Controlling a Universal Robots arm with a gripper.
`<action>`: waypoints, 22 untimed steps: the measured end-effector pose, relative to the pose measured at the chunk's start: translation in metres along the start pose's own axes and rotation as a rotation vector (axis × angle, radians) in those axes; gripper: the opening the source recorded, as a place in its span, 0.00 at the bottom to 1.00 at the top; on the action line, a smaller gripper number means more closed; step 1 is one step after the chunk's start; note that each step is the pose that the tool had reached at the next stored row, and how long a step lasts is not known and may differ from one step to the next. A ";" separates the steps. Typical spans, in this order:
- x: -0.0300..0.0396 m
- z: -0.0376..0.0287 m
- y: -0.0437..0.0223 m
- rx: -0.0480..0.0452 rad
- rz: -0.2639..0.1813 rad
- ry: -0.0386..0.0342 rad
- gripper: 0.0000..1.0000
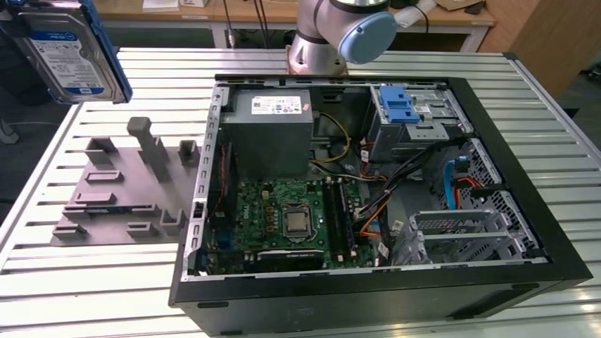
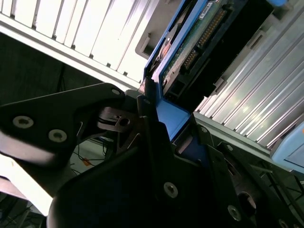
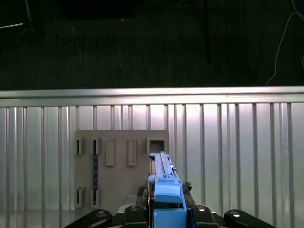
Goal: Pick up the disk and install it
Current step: 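Pick up the disk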
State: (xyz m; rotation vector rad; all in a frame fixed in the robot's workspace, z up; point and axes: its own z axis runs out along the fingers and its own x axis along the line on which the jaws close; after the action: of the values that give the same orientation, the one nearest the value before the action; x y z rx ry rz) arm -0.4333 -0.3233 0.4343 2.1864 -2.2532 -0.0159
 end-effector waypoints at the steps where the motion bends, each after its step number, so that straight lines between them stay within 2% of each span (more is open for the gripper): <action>1: 0.0000 -0.0004 0.0000 0.0000 0.000 0.0000 0.36; 22: -0.0001 -0.0087 0.0001 0.0000 0.000 0.0001 0.36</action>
State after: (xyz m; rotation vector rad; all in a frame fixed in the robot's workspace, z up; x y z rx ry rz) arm -0.4333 -0.3232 0.4430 2.1863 -2.2532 -0.0158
